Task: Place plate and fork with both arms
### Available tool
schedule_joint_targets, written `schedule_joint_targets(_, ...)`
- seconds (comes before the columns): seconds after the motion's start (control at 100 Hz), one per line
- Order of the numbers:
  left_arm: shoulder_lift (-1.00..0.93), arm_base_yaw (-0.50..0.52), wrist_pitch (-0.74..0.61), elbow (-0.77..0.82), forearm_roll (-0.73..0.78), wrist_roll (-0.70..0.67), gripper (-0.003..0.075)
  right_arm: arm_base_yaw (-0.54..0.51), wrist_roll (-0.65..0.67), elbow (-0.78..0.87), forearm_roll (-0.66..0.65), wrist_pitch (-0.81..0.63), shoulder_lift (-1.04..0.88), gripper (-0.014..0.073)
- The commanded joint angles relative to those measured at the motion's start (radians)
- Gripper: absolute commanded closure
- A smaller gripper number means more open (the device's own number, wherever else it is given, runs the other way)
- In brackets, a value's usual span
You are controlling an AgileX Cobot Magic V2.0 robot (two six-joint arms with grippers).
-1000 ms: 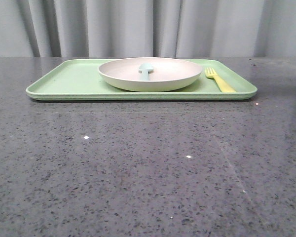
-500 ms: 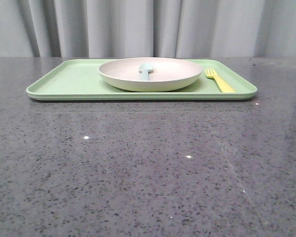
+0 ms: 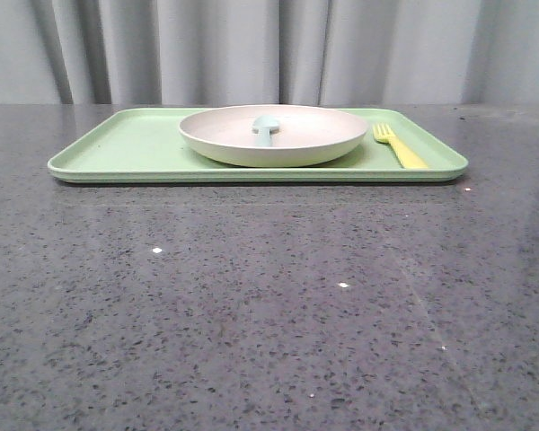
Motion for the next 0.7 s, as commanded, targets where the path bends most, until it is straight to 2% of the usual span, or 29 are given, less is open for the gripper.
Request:
schedule_joint_targets(0.0,0.004,-0.001,-0.072,-0.026,-0.013,-0.009,0.0321,-0.009,-0.007,-0.001,-0.020,-0.030,-0.057,0.0242)
schedule_joint_targets(0.33,0.004,-0.001,-0.072,-0.026,-0.013,-0.009,0.0321,-0.009,-0.007,0.025,-0.022,-0.035,-0.126,0.0260)
schedule_joint_targets(0.44,0.004,-0.001,-0.074,-0.026,-0.013,-0.009,0.0347,-0.009,-0.007,0.025,-0.022,-0.039,-0.126,0.0378)
schedule_joint_targets(0.51,0.004,-0.001,-0.076,-0.026,-0.013,-0.009,0.0405,-0.009,-0.007,0.025,-0.022,-0.039,-0.126,0.0482)
schedule_joint_targets(0.64,0.004,-0.001,-0.076,-0.026,-0.013,-0.009,0.0570,-0.009,-0.007,0.025,-0.022,-0.039,-0.126,0.0672)
schedule_joint_targets(0.69,0.004,-0.001,-0.076,-0.026,-0.013,-0.009,0.0641,-0.009,-0.007,0.025,-0.022,-0.039,-0.126,0.0720)
